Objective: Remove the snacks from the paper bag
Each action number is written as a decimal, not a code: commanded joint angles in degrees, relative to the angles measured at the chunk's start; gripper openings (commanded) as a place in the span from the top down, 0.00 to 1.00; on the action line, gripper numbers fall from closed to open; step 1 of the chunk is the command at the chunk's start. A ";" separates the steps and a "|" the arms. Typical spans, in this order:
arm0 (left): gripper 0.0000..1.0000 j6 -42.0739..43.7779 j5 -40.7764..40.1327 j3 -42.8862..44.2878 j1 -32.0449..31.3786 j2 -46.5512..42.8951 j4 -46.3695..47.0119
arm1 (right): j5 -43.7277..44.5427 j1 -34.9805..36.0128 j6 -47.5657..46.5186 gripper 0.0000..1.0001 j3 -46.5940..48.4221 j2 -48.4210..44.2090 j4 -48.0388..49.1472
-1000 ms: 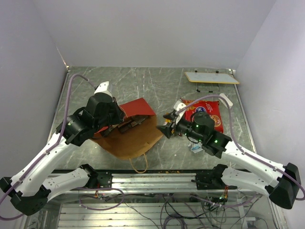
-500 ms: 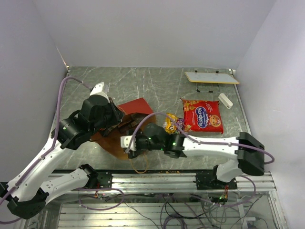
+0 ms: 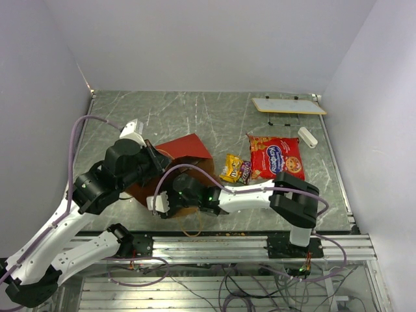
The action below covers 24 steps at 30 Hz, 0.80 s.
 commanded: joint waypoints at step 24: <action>0.93 1.04 6.22 -1.23 -0.13 -4.88 9.45 | -0.07 -3.88 -16.24 0.37 8.10 14.79 13.83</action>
